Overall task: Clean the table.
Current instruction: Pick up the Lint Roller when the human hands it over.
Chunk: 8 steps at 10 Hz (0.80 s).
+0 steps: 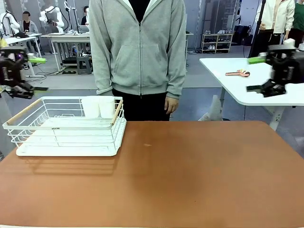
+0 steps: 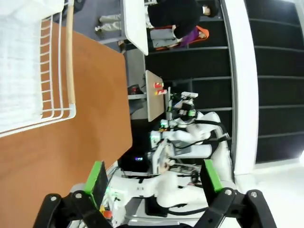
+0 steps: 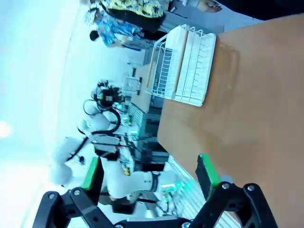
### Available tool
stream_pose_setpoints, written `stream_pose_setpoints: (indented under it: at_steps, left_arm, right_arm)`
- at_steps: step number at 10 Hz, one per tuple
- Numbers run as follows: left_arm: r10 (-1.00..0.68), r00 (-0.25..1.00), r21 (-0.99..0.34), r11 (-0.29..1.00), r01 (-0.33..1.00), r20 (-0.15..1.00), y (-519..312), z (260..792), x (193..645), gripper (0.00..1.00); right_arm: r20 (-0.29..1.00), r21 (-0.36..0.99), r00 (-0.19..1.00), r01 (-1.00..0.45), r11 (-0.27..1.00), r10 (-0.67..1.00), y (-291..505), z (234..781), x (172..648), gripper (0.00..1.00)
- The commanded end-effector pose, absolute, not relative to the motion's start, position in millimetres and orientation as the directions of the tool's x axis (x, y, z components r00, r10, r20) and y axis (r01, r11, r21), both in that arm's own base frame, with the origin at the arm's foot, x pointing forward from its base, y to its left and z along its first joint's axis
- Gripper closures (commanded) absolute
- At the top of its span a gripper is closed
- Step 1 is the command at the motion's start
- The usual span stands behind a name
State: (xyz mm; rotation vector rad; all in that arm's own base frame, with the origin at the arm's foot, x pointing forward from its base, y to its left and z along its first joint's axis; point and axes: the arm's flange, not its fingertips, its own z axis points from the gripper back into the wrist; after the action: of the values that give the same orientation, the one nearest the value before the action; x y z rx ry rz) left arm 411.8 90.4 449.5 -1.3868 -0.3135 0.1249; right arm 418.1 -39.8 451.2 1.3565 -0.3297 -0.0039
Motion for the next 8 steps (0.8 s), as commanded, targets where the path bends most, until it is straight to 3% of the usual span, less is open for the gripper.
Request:
stream_pose_setpoints:
  at_steps: [1, 8]
  left_arm:
    - [0.263, 0.964, -0.989, 0.149, 0.01, 0.05, 132.3, 459.7, 405.2, 0.0]
    - [0.537, 0.837, -0.97, 0.132, -0.203, -0.102, 278.2, 471.0, 325.6, 0.0]
  right_arm:
    - [0.17, 0.972, 0.96, -0.126, 0.198, -0.221, -81.4, 436.6, 418.5, 0.0]
    - [0.135, 0.969, 0.909, -0.038, 0.245, -0.395, -219.2, 409.4, 341.1, 0.0]
